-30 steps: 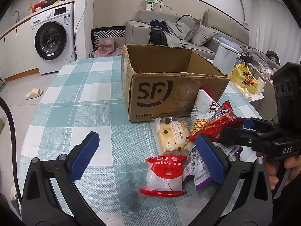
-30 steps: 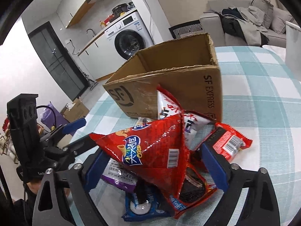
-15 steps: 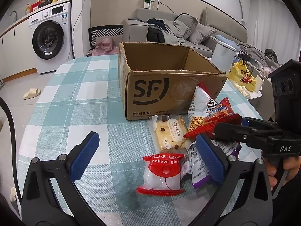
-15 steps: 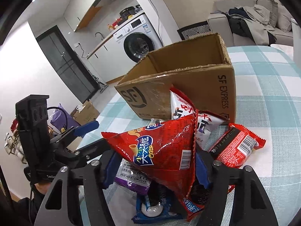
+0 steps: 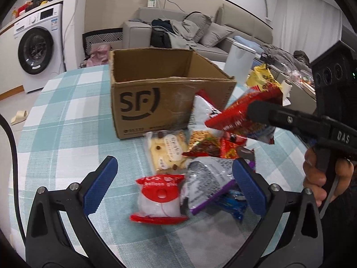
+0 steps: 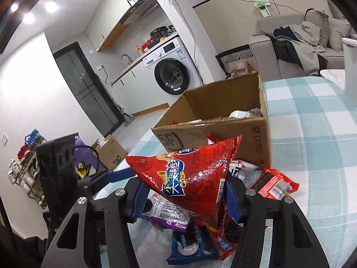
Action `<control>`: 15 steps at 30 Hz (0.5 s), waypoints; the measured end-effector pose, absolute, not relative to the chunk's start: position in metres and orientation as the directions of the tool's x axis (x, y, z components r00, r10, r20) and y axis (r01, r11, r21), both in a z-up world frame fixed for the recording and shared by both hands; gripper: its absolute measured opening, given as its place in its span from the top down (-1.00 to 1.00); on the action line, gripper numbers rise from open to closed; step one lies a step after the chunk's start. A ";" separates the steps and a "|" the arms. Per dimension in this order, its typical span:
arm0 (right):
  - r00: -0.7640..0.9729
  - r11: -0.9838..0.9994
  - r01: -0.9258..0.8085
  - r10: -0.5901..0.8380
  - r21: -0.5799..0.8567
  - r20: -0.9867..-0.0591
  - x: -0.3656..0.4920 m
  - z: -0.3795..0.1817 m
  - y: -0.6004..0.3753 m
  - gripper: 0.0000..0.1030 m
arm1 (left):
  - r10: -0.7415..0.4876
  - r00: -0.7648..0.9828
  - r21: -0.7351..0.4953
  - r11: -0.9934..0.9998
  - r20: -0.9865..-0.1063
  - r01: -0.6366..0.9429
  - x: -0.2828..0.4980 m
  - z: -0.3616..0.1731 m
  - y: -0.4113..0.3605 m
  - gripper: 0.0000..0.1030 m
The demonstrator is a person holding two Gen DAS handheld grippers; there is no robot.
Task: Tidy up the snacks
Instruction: 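Grasp the white-purple snack bag with the left tool while the right tool holds the red bag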
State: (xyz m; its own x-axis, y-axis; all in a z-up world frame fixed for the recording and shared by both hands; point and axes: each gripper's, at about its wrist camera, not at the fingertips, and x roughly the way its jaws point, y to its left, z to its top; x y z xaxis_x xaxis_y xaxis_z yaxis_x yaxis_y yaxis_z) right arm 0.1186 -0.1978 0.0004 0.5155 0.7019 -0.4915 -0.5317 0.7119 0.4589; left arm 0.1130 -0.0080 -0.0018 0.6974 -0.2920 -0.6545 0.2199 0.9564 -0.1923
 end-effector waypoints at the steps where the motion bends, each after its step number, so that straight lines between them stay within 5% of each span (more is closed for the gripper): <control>1: 0.522 0.715 -0.530 0.699 0.456 -0.490 0.118 0.003 -0.200 -0.16 | -0.306 0.689 -0.199 0.952 -0.657 0.233 0.112 -0.002 -0.011 -0.99; 15: 0.548 0.739 -0.497 0.673 0.454 -0.496 0.117 0.008 -0.217 -0.16 | -0.285 0.643 -0.146 0.954 -0.710 0.261 0.115 -0.026 -0.047 -0.98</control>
